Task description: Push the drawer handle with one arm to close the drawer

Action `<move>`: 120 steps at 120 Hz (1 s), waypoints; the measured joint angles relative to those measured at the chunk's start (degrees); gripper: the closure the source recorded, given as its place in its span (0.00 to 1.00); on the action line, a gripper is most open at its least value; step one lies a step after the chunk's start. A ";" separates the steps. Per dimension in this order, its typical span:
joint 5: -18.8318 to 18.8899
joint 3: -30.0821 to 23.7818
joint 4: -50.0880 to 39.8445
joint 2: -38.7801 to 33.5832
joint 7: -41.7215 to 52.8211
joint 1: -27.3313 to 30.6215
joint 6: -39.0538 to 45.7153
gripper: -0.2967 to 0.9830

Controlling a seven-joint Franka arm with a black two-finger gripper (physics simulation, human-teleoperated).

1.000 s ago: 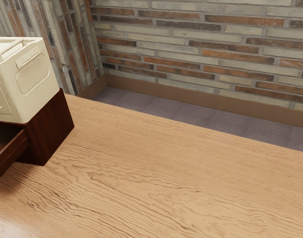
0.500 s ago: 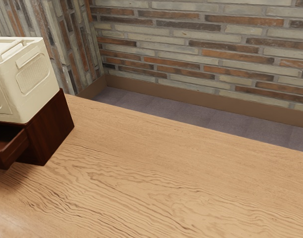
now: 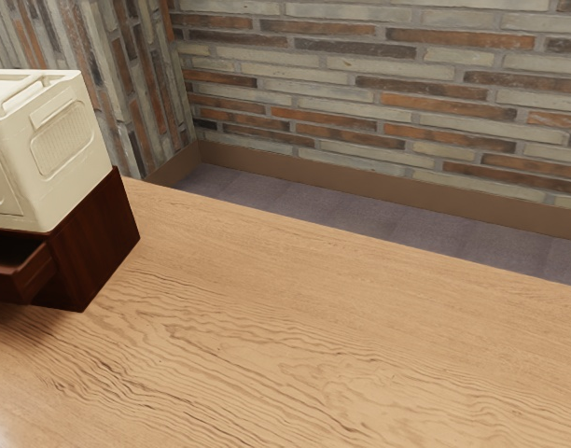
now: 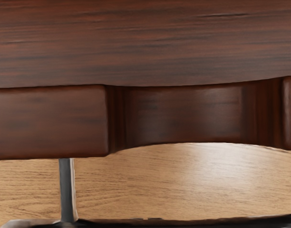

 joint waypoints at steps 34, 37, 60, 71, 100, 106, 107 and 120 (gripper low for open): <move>-1.41 0.01 3.57 3.42 0.18 -1.86 0.03 0.85; -1.54 0.00 3.96 3.71 0.21 -1.98 0.03 0.85; -2.51 -0.41 6.65 5.34 0.46 -3.45 0.03 0.84; -3.67 -0.43 7.57 5.79 0.78 -4.37 0.01 0.84; -3.70 -0.44 10.41 7.76 6.56 -3.92 -0.36 0.85; -3.91 -0.40 10.98 8.28 8.48 -3.80 -0.43 0.85; -3.95 -0.40 11.08 8.39 8.84 -3.77 -0.43 0.85; -4.58 -0.39 12.15 9.73 12.51 -3.40 -0.42 0.85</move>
